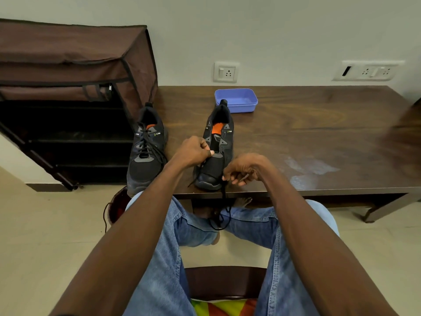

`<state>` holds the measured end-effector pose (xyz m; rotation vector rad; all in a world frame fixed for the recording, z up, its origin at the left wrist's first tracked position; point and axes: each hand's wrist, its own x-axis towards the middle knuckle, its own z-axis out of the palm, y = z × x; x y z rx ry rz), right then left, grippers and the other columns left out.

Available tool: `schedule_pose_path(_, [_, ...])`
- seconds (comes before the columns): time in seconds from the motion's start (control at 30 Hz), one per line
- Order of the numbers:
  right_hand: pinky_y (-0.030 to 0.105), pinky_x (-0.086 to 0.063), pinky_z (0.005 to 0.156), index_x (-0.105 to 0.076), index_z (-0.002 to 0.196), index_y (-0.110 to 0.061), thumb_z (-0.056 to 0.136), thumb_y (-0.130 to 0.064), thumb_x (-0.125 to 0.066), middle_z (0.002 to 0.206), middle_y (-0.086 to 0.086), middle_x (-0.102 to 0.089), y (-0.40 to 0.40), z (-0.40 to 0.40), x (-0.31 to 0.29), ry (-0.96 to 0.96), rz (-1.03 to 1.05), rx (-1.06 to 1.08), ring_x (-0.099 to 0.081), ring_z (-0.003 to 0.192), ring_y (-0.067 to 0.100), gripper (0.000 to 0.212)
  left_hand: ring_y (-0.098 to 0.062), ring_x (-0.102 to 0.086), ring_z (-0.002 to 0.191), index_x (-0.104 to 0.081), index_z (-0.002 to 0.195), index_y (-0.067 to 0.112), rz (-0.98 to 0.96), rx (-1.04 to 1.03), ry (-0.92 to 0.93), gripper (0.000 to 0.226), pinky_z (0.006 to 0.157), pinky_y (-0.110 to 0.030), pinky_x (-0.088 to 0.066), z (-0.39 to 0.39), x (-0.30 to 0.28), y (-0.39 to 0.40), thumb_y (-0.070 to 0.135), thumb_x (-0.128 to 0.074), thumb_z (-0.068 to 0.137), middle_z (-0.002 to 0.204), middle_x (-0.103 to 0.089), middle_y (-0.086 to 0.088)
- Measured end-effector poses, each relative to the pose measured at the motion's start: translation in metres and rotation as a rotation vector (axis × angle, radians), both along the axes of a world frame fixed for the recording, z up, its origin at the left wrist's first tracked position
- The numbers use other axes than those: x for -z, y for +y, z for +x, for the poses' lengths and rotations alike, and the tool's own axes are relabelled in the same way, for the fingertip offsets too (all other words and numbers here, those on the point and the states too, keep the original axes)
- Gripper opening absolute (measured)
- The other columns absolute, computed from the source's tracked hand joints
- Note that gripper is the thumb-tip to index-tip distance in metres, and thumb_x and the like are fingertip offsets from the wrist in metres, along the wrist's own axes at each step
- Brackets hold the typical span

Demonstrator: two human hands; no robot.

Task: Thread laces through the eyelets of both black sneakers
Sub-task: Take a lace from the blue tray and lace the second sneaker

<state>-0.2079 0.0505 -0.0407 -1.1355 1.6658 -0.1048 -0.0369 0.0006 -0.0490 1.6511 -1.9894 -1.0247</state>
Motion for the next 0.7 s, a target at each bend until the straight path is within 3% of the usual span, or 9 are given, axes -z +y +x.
schedule_pose_path(0.13, [0.025,-0.048,0.057,-0.061,0.073,-0.009,0.084,-0.012,-0.074,0.074,0.006,-0.064,-0.001,-0.002,-0.008,0.107,-0.201,0.05,-0.058,0.065,0.015,0.017,-0.015,-0.062,0.055,-0.061,0.073,0.012,0.043,-0.033,0.07,0.023,0.055,-0.025,-0.052,-0.002,0.0,0.002,0.019,-0.07,0.093,0.068,-0.067,-0.006])
schedule_pose_path(0.2, [0.026,-0.046,0.054,-0.056,0.075,-0.012,0.078,-0.021,-0.083,0.073,0.005,-0.061,0.0,-0.002,-0.008,0.215,-0.287,-0.021,-0.057,0.066,0.017,0.029,-0.014,-0.062,0.055,-0.06,0.075,0.012,0.052,-0.03,0.085,0.022,0.054,-0.025,-0.053,-0.004,0.001,0.002,0.018,-0.069,0.093,0.069,-0.067,-0.007])
schedule_pose_path(0.3, [0.03,-0.044,0.066,-0.057,0.078,-0.017,0.074,-0.026,-0.086,0.079,0.0,-0.061,0.003,0.002,-0.005,0.259,-0.377,-0.208,-0.058,0.081,0.018,0.03,-0.013,-0.061,0.056,-0.06,0.078,0.012,0.068,-0.033,0.098,0.019,0.051,-0.023,-0.049,-0.005,0.001,0.002,0.018,-0.068,0.094,0.07,-0.065,-0.006])
schedule_pose_path(0.43, [0.031,-0.044,0.07,-0.063,0.079,-0.017,0.074,-0.029,-0.086,0.082,-0.001,-0.064,0.006,0.012,-0.008,0.159,-0.365,-0.375,-0.057,0.081,0.015,0.026,-0.013,-0.061,0.06,-0.061,0.079,0.011,0.07,-0.044,0.089,0.017,0.05,-0.022,-0.049,-0.006,0.0,0.002,0.017,-0.068,0.094,0.072,-0.065,-0.006])
schedule_pose_path(0.5, [0.028,-0.045,0.069,-0.064,0.077,-0.018,0.079,-0.021,-0.082,0.08,-0.003,-0.064,0.006,0.015,-0.009,0.2,-0.358,-0.423,-0.058,0.081,0.014,0.018,-0.014,-0.061,0.06,-0.06,0.077,0.012,0.076,-0.042,0.086,0.019,0.049,-0.022,-0.048,-0.006,0.0,0.002,0.016,-0.068,0.094,0.072,-0.065,-0.006])
schedule_pose_path(0.6, [0.023,-0.044,0.061,-0.072,0.087,-0.014,0.085,-0.018,-0.077,0.074,-0.004,-0.064,0.011,0.011,-0.011,0.293,-0.161,-0.552,-0.055,0.069,0.01,0.006,-0.014,-0.06,0.058,-0.059,0.074,0.012,0.078,-0.046,0.085,0.023,0.052,-0.024,-0.049,-0.006,0.002,0.001,0.018,-0.068,0.094,0.069,-0.065,-0.006])
schedule_pose_path(0.7, [0.026,-0.047,0.063,-0.073,0.101,-0.002,0.091,-0.02,-0.07,0.081,0.006,-0.069,0.009,0.002,-0.015,0.346,-0.178,-0.423,-0.056,0.07,0.015,0.021,-0.014,-0.059,0.058,-0.057,0.073,0.012,0.094,-0.034,0.097,0.024,0.059,-0.029,-0.054,-0.005,0.002,0.0,0.017,-0.065,0.096,0.066,-0.063,-0.006])
